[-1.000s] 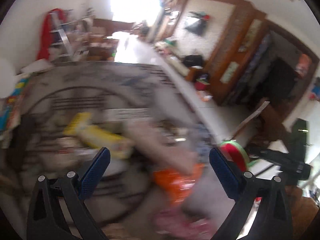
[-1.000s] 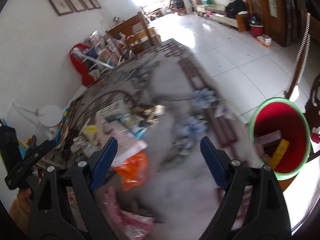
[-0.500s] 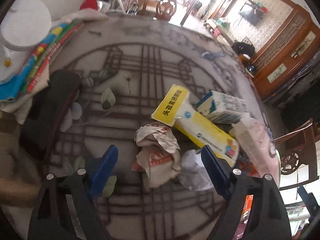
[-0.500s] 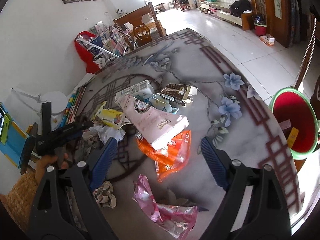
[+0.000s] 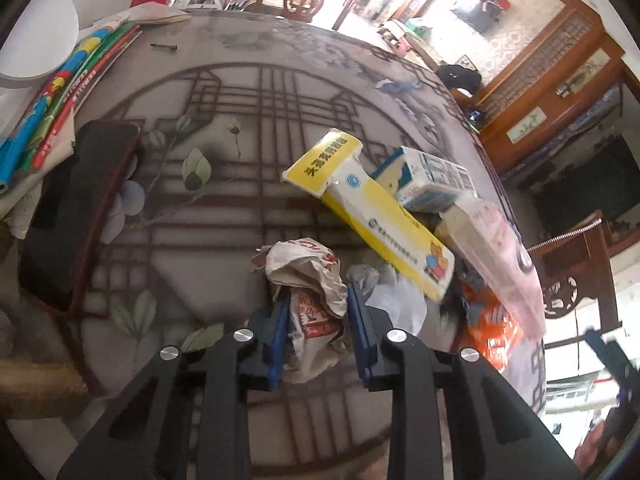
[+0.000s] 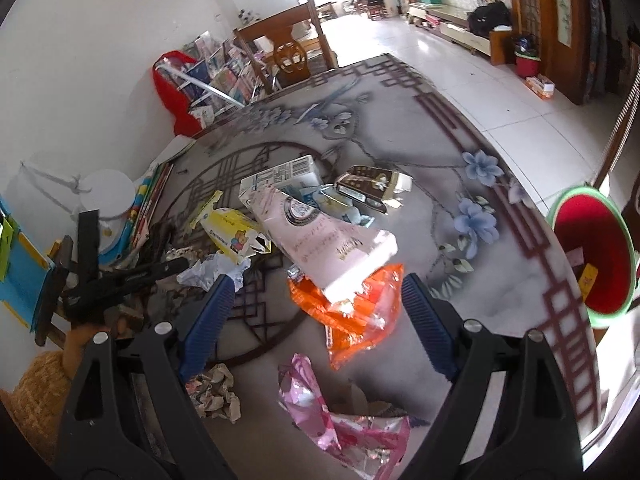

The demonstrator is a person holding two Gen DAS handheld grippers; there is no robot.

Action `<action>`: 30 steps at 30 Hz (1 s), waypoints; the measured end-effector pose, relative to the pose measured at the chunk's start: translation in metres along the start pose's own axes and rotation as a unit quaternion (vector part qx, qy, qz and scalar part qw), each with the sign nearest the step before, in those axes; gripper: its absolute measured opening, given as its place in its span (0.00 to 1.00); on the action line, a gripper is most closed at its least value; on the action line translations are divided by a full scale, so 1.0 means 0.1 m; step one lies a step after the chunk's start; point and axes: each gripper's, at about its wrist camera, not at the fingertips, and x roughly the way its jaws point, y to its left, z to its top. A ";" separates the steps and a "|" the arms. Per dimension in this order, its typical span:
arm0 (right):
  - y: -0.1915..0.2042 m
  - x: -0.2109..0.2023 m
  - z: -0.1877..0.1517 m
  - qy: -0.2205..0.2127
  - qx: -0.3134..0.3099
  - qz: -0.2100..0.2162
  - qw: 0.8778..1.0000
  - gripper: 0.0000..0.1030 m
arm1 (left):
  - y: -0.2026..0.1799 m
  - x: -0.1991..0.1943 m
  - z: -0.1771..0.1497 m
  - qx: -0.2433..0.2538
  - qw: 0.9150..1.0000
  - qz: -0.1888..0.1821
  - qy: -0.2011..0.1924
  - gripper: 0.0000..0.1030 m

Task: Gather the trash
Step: 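Move the left gripper to the table and grasp the crumpled printed paper bag, then grasp the pink printed box with the right gripper while the left holds the paper bag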

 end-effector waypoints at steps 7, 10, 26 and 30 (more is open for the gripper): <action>0.08 0.36 0.32 0.040 -0.068 -0.021 0.997 0.81 | 0.08 -0.14 -0.19 0.017 1.000 0.001 0.003 0.24; 0.16 0.59 0.42 0.071 -0.107 -0.032 0.991 0.81 | 0.09 -0.16 -0.22 0.019 1.000 0.003 0.002 0.24; 0.53 1.13 0.36 0.105 -0.219 -0.079 0.967 0.81 | -0.10 -0.39 -0.22 0.044 0.998 0.027 -0.040 0.24; 0.54 1.20 0.30 0.110 -0.222 -0.077 0.966 0.81 | -0.14 -0.39 -0.22 0.049 0.998 0.024 -0.037 0.26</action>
